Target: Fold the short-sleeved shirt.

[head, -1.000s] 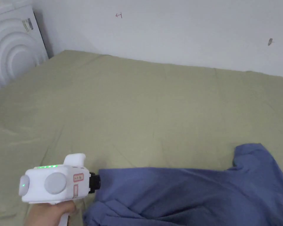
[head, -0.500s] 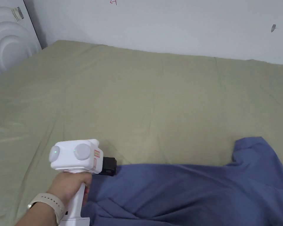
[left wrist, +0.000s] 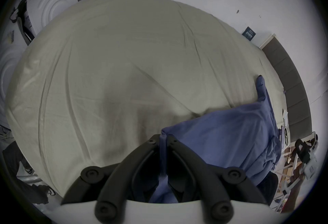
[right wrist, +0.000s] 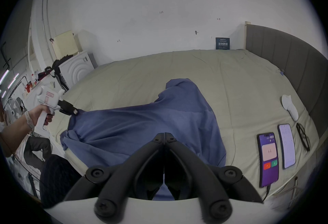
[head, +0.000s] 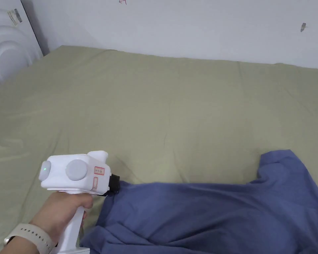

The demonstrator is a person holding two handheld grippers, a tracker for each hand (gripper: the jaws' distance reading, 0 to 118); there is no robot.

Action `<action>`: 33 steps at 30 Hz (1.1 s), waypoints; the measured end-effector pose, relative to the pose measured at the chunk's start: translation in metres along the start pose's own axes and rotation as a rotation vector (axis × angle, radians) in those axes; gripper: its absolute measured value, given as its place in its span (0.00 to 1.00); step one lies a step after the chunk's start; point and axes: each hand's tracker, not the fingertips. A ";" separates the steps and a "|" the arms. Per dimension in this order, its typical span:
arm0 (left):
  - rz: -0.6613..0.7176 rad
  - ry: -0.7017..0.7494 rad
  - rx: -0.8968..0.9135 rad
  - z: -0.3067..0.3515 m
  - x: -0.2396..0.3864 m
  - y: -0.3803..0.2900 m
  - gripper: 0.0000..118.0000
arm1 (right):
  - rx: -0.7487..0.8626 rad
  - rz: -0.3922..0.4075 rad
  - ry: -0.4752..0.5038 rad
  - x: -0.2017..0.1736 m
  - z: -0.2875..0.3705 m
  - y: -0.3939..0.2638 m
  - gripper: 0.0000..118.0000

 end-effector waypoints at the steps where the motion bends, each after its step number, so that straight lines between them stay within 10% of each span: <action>1: -0.004 0.003 0.006 0.003 0.000 -0.002 0.06 | -0.011 0.013 -0.006 0.004 -0.007 0.006 0.00; 9: -0.026 -0.049 0.040 0.007 0.006 -0.017 0.06 | -0.172 0.073 -0.008 0.063 -0.134 0.086 0.02; 11: -0.035 -0.057 0.040 0.007 0.009 -0.017 0.06 | -0.213 0.066 -0.013 0.090 -0.180 0.096 0.26; 13: -0.043 -0.063 0.038 0.006 0.008 -0.018 0.06 | -0.308 0.050 -0.037 0.104 -0.218 0.106 0.74; 15: -0.046 -0.066 0.030 0.004 0.008 -0.017 0.06 | -0.379 0.092 -0.068 0.110 -0.252 0.108 0.85; 21: -0.039 -0.066 0.015 0.001 0.002 -0.020 0.06 | -0.469 0.155 -0.106 0.109 -0.288 0.103 0.83; 23: -0.042 -0.072 0.000 0.001 0.002 -0.019 0.06 | -0.461 0.150 -0.113 0.105 -0.281 0.106 0.70; 27: -0.050 -0.073 0.004 0.001 0.004 -0.019 0.06 | -0.428 0.222 -0.093 0.087 -0.264 0.102 0.04; 33: -0.077 -0.120 0.000 -0.005 0.016 -0.014 0.06 | -0.403 0.278 -0.072 0.064 -0.260 0.098 0.02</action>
